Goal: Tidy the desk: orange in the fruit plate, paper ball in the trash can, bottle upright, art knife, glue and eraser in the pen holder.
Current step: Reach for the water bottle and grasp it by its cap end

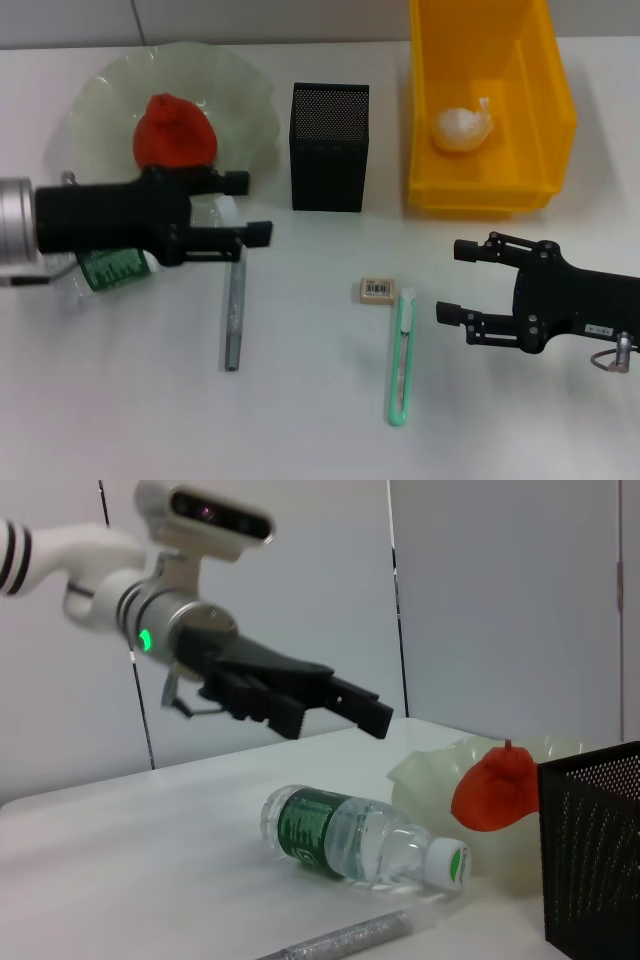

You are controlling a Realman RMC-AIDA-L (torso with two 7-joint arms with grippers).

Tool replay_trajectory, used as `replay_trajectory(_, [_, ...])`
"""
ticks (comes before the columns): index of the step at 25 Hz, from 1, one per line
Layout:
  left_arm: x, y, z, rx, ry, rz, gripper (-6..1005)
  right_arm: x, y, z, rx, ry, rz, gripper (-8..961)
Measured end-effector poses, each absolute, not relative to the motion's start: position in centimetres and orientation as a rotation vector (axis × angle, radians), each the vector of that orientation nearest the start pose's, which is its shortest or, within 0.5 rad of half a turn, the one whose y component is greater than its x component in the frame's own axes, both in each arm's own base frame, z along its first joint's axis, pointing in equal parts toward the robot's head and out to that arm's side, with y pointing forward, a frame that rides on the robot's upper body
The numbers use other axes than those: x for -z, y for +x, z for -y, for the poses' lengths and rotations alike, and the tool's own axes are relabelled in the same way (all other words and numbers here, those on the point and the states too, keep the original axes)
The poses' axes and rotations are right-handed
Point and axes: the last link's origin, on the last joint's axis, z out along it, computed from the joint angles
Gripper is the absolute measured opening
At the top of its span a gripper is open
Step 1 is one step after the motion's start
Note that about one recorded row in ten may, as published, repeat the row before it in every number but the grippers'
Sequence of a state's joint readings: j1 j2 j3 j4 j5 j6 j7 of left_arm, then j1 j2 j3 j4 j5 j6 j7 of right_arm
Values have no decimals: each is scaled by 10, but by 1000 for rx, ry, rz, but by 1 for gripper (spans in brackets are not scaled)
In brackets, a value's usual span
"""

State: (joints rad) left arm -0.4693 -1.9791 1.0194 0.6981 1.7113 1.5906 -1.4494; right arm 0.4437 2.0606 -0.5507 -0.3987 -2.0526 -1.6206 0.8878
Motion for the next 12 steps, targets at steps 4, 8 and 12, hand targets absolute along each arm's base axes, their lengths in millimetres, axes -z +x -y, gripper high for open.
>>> replay_trajectory(4, [-39,-247,-338,547,-2849,581,798,25,303,-271,-778,-2705,-372,790])
replay_trajectory(8, [-55,-243,-348,306,-2852,611,798,24,305,-271,-777,-2704,-381,790])
replay_trajectory(12, [-63,-240,-354,103,-2851,656,798,24,305,-271,-776,-2702,-389,789])
